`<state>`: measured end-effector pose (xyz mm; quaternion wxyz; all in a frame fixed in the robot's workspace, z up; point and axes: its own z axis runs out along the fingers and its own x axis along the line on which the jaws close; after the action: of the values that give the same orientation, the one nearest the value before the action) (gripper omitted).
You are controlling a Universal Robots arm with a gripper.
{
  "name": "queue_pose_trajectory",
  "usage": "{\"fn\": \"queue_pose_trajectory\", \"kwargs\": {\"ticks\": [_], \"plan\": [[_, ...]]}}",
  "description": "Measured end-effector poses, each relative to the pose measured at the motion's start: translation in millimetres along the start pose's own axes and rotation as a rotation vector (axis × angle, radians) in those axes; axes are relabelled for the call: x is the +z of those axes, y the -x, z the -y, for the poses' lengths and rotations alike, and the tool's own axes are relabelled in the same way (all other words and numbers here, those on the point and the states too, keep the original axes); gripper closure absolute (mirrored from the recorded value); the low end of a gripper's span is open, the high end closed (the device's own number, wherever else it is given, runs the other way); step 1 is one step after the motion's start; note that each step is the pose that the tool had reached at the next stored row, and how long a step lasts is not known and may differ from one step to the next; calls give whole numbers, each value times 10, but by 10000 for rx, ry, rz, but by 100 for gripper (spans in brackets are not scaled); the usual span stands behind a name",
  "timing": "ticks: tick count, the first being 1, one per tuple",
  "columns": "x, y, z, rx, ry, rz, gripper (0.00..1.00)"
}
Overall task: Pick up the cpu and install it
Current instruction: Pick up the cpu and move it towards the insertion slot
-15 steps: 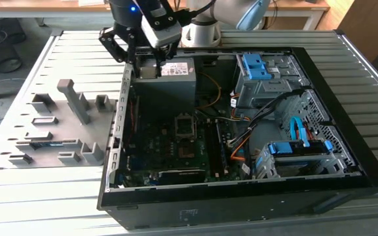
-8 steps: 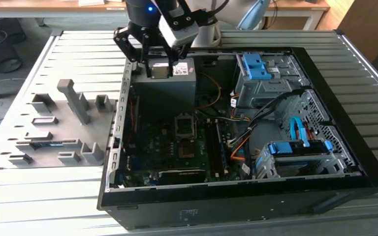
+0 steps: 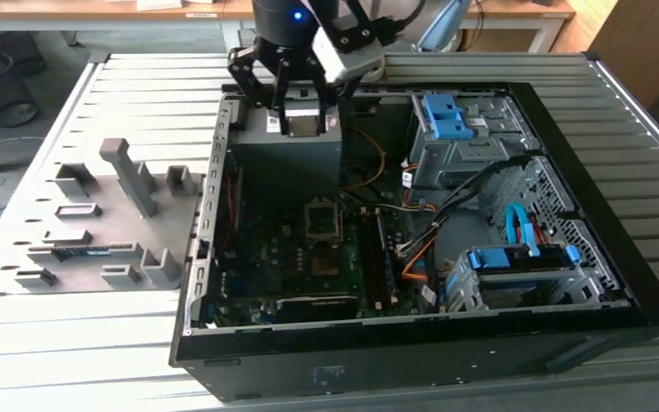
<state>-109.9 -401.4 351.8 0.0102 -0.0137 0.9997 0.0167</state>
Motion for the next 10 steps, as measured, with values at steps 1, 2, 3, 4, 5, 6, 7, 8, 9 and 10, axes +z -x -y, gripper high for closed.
{"fn": "queue_pose_trajectory", "kwargs": {"ticks": [1,2,3,4,5,6,7,8,9,10], "plan": [[1,28,1,-1,1,-1,53],[2,57,2,-2,1,-1,53],[2,86,2,-1,0,-2,53],[3,116,3,0,0,-3,53],[4,145,4,1,0,-4,53],[5,176,5,-1,0,-4,53],[6,209,6,-1,0,-5,53],[7,242,7,-1,0,-6,53],[8,273,8,0,1,-7,53],[9,304,8,0,1,-7,53]]}}
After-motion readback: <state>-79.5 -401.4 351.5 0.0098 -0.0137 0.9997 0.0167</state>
